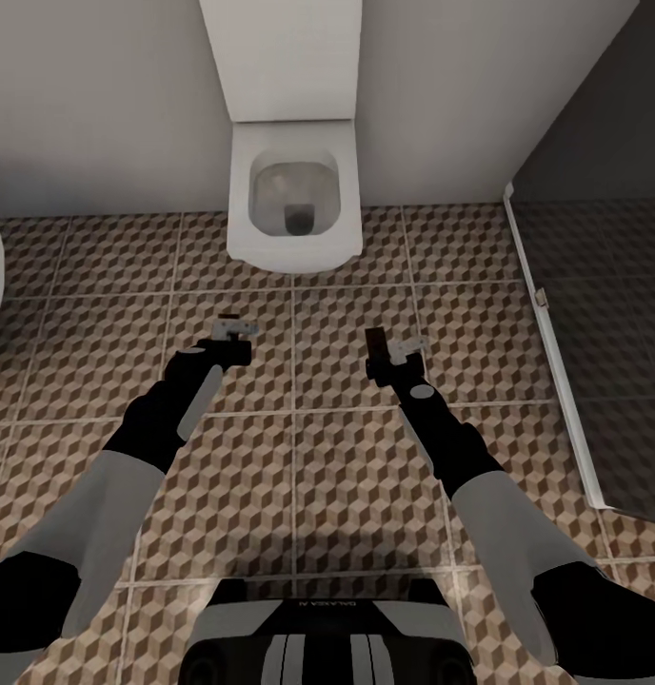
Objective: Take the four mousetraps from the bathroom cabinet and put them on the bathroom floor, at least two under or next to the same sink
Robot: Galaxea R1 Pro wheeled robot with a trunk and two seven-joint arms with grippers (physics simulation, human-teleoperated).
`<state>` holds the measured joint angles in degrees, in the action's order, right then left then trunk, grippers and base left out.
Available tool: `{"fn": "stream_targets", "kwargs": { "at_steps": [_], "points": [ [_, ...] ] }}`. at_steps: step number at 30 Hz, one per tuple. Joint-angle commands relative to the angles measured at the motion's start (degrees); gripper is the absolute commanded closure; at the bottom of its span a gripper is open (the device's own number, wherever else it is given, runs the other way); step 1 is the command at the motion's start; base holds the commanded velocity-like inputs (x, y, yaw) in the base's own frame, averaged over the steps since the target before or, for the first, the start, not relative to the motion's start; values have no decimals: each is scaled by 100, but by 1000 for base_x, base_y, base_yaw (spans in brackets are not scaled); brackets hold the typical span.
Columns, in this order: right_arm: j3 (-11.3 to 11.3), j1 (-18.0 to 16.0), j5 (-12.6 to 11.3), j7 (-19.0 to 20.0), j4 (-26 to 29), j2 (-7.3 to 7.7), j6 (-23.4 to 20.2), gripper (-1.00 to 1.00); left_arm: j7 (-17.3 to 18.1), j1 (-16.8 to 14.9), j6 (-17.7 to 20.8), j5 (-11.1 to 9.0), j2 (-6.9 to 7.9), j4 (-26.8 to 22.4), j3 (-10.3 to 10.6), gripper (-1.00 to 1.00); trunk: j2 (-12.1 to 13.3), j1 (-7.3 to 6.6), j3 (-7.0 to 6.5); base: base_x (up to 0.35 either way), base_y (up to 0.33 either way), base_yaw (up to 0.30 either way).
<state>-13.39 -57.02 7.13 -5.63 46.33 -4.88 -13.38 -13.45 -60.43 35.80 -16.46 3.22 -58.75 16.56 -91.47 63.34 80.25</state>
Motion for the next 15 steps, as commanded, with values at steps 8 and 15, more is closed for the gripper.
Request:
{"fn": "stream_targets", "kwargs": {
  "at_steps": [8,15],
  "points": [
    [-14,-2,44,-43,149,-3,-66,100,-61,-3,23,-59,11,-159,81,100,-324,176,147,0,0,0],
    [-14,-2,44,-44,172,-4,-68,100,-62,-3,24,-59,12,-199,91,100,-605,330,288,0,0,0]
  ]
}}
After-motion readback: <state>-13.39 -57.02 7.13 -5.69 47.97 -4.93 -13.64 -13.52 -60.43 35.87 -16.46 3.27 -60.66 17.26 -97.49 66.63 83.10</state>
